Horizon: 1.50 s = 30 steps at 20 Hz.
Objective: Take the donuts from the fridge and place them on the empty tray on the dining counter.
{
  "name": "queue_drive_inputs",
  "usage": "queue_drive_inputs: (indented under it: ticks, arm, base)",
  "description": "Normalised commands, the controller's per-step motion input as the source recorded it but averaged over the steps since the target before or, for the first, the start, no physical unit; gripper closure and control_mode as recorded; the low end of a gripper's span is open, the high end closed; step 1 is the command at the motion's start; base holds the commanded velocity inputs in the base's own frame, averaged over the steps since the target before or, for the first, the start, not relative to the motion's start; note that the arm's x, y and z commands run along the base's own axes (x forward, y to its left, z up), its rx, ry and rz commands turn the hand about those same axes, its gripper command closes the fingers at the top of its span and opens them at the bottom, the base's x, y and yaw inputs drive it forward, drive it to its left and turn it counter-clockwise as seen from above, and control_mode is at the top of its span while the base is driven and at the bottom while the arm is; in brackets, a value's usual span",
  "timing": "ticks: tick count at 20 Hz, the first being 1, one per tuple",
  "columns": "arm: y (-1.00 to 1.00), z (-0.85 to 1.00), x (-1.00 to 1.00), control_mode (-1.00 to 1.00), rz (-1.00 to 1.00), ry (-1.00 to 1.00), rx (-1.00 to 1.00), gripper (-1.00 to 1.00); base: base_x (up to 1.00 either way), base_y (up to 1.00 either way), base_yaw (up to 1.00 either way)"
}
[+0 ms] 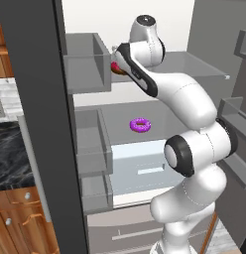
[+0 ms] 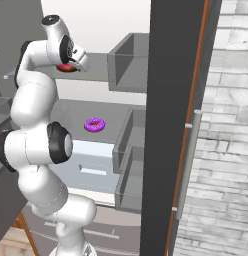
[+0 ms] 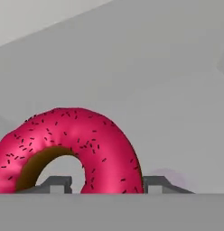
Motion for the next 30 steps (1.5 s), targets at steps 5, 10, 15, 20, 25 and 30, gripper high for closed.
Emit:
queue_drive_inputs:
  ticks: [5, 10, 15, 20, 25, 30]
  arm:
    - [0.19, -0.25, -0.46, -1.00, -0.03, 0.07, 0.01, 1.00]
    - [-0.16, 0.81, -0.95, -1.00, -0.04, 0.02, 0.05, 1.00]
    - [-0.24, 0.78, -1.00, -1.00, -0.03, 0.02, 0.00, 1.00]
    - [-0.12, 0.03, -1.00, -1.00, 0.00, -0.05, -0.06, 1.00]
    - [-0.19, -0.68, -1.00, -1.00, 0.01, -0.02, -0.07, 1.00]
    - [-0.34, -0.50, -1.00, -1.00, 0.04, -0.01, -0.01, 1.00]
  base:
    - [0.00, 0.00, 0.00]
    - [0.00, 0.00, 0.00]
    - [0.00, 0.00, 0.00]
    - [0.00, 0.00, 0.00]
    - [0.00, 0.00, 0.00]
    - [0.00, 0.00, 0.00]
